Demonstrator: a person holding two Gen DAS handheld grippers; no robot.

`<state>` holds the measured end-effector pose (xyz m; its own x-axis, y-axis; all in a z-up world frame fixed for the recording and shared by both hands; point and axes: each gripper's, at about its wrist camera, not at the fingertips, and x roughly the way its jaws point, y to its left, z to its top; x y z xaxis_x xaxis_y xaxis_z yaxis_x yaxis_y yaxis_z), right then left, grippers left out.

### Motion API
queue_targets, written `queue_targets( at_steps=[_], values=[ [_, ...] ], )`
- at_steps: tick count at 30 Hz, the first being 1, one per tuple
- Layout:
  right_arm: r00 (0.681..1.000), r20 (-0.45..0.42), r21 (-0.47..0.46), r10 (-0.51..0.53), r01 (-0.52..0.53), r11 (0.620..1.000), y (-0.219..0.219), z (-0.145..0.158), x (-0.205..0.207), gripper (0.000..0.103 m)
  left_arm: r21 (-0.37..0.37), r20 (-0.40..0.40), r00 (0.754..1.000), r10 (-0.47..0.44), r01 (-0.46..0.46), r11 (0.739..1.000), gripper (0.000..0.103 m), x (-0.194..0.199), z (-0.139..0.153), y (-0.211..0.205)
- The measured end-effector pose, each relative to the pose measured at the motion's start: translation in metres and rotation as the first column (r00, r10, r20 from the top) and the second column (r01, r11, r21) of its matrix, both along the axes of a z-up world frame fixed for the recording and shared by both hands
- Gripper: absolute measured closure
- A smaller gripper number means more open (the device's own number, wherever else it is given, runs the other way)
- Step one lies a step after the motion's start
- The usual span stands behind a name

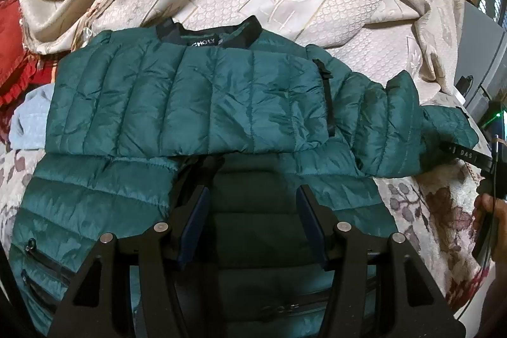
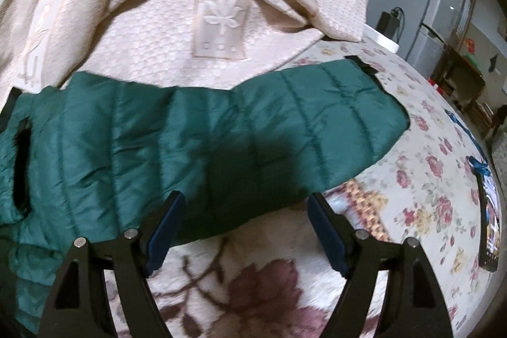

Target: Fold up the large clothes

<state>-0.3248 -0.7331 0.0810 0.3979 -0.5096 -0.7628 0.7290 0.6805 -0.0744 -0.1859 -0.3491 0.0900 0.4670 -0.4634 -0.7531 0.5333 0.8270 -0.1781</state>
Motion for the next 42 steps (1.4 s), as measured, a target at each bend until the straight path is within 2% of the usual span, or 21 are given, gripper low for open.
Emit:
queue_targets(
  at_steps=[9,24,35,37,42],
  values=[
    [0.999,-0.011,-0.027,-0.038,0.037,0.999,-0.023,0.004,-0.007,0.02,0.018,-0.024,1.0,-0.004,0.004,1.0,0.064,0.002,-0.013,-0.005],
    [0.999,-0.033,-0.072,-0.029,0.026,0.997,-0.029,0.006,-0.003,0.02,0.031,-0.032,0.999,-0.012,0.013,0.999,0.064,0.004,-0.02,-0.008],
    [0.999,-0.025,-0.073,-0.035,0.033,0.997,-0.034,0.008,-0.005,0.02,0.029,-0.032,0.999,-0.019,0.02,0.999,0.064,0.002,-0.02,-0.009],
    [0.999,-0.009,-0.058,-0.052,0.051,0.997,-0.044,0.011,-0.008,0.019,0.023,-0.034,0.999,-0.019,0.02,1.0,0.064,0.002,-0.019,-0.008],
    [0.98,0.071,-0.004,-0.184,0.185,0.983,-0.085,0.021,-0.028,0.014,0.009,-0.026,0.999,-0.019,0.019,1.0,0.064,0.001,-0.015,-0.006]
  ],
)
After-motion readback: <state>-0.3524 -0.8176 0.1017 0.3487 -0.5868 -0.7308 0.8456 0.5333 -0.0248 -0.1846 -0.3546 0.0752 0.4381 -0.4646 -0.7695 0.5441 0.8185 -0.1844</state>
